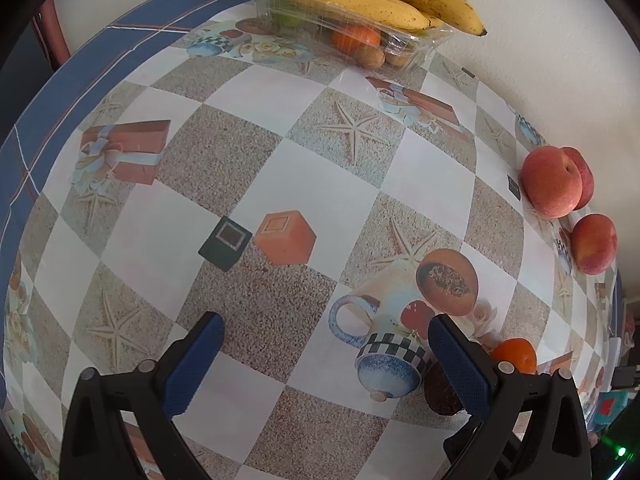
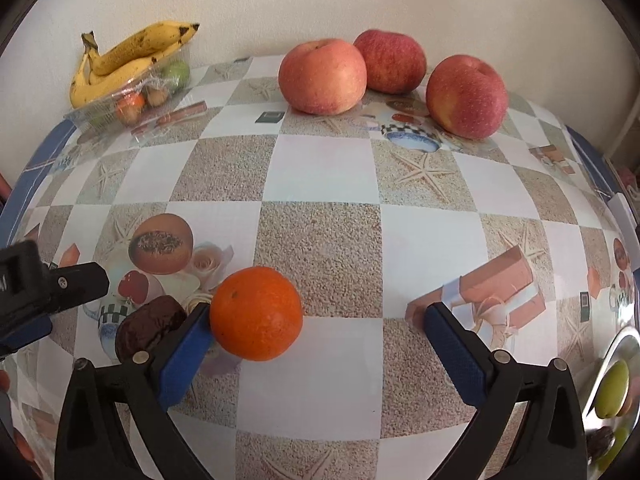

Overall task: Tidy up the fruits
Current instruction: 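Close the right tool on the orange while the left tool grasps the dark date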

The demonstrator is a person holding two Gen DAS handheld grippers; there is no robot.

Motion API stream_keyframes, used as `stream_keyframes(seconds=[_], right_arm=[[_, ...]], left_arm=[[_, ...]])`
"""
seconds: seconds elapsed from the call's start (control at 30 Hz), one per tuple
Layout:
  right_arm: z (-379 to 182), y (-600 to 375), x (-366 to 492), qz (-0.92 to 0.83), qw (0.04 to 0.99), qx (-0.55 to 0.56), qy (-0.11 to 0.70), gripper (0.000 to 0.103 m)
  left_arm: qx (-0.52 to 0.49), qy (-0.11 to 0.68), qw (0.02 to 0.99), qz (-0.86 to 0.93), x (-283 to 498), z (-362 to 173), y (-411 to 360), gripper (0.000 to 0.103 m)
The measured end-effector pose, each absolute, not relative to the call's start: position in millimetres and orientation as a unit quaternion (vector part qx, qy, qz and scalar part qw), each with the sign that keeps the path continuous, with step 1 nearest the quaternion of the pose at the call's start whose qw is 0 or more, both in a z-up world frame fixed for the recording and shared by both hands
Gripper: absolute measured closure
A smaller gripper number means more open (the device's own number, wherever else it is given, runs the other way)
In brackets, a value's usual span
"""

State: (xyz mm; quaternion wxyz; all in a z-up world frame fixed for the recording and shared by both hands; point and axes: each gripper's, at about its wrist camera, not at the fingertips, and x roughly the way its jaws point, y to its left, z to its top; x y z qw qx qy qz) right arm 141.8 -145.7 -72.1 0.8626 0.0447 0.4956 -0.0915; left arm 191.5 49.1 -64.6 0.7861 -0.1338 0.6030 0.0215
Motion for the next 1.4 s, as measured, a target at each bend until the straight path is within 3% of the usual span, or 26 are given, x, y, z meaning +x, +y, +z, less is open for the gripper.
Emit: stream_keyframes(seconds=[0.33, 0.4, 0.47, 0.6, 0.67, 1.03, 1.23, 1.4], right_arm=[[-60.9, -144.6, 141.1, -0.090, 0.863, 0.035, 0.496, 0.002], [-58.2, -140.8, 142.2, -0.090, 0.865, 0.028, 0.493, 0.010], [-55.7, -135.1, 147.0, -0.074, 0.867, 0.027, 0.492, 0.028], [-51.0, -126.4, 147.3, -0.054, 0.870, 0.023, 0.490, 0.047], [-50.1, -123.9, 148.4, -0.036, 0.871, 0.026, 0.489, 0.063], [-51.0, -156.2, 127.8, -0.051, 0.867, 0.045, 0.493, 0.063], [-53.4, -169.8, 111.9, -0.063, 0.864, 0.042, 0.497, 0.063], [-53.8, -176.8, 104.3, -0.069, 0.863, 0.052, 0.499, 0.063]], left_arm=[[-0.134, 0.599, 0.790, 0.003, 192.0, -60.2, 41.5, 0.000], [-0.146, 0.595, 0.790, -0.007, 191.7, -56.8, 42.0, 0.000], [-0.152, 0.591, 0.792, -0.018, 191.5, -53.3, 40.7, 0.000], [-0.146, 0.591, 0.793, -0.027, 189.6, -49.6, 35.2, 0.000], [-0.148, 0.594, 0.790, -0.033, 188.4, -50.7, 32.0, 0.000], [-0.126, 0.610, 0.779, -0.066, 177.6, -57.7, 3.8, 0.002], [-0.091, 0.611, 0.782, -0.077, 169.8, -60.4, -12.8, 0.024], [-0.112, 0.610, 0.777, -0.106, 164.3, -58.5, -17.9, 0.062]])
